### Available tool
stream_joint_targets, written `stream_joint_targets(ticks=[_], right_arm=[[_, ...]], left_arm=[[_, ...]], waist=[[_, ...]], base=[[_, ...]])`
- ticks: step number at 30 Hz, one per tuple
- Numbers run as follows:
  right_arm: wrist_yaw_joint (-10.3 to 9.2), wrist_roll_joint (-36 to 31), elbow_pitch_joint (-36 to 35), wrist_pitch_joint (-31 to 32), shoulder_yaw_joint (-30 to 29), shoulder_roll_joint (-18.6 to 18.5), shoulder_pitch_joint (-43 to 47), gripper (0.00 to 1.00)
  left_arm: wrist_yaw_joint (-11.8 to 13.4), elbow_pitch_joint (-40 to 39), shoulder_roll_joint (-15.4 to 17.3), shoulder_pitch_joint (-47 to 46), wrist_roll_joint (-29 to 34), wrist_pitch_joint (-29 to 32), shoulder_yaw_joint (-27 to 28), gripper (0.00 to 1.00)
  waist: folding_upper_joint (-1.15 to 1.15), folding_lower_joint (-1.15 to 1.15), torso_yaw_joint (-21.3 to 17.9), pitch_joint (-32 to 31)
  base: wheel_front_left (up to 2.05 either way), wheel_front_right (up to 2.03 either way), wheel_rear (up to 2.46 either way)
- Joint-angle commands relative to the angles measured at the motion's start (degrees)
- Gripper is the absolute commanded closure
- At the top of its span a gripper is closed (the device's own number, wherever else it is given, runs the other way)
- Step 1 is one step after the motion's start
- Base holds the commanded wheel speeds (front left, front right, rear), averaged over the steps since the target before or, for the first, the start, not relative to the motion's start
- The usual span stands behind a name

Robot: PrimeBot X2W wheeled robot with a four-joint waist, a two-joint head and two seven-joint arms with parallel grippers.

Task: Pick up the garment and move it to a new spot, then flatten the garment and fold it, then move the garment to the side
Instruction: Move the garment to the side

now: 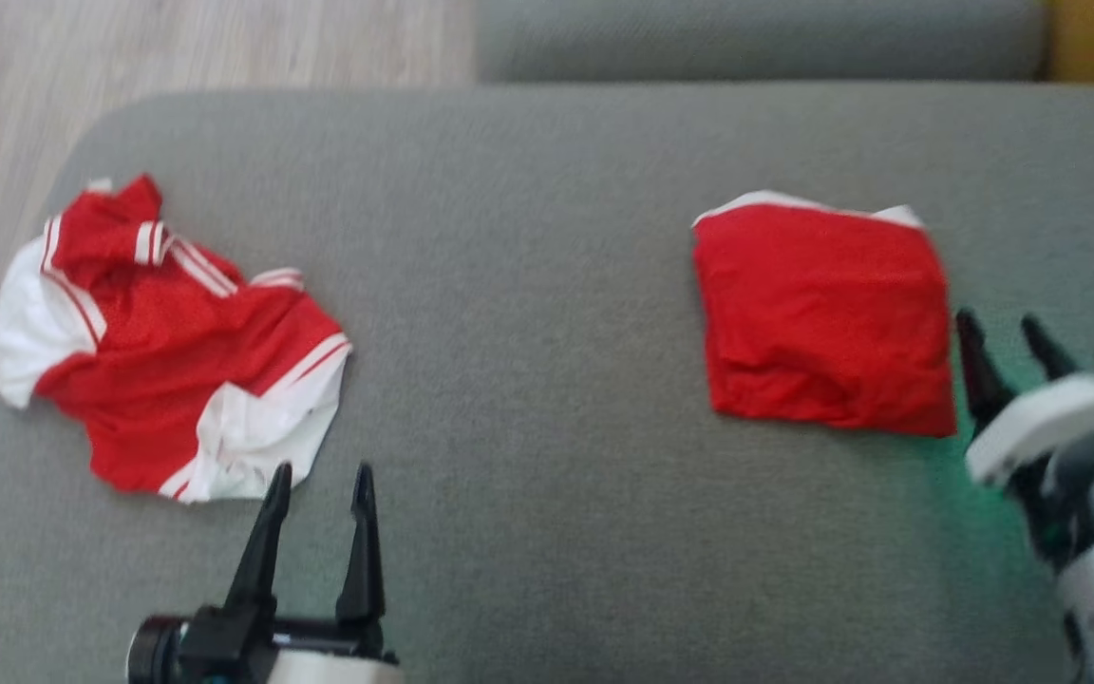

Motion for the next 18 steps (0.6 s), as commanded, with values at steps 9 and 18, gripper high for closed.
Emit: stream_joint_targets(ticks=[9,18], right_arm=[[0.39,9.01,6.80,9.82,7.95,-4.65,-9.44,0.67],[0.39,8.63,7.72,7.24,12.65,-11.70,-13.39,1.00]], left_arm=[[-0.38,-0.26,-0.28,-5.68,-0.68,-0.29,-0.18,0.00],[-1.07,-0.36,-0.28,-7.40,-0.36,-0.29,0.32,0.00]], waist=[[0.00,-0.02,2.96,6.68],[0.00,-0.02,-0.26,10.18]], base=[[0.00,0.00,0.00],[0.00,0.00,0.00]])
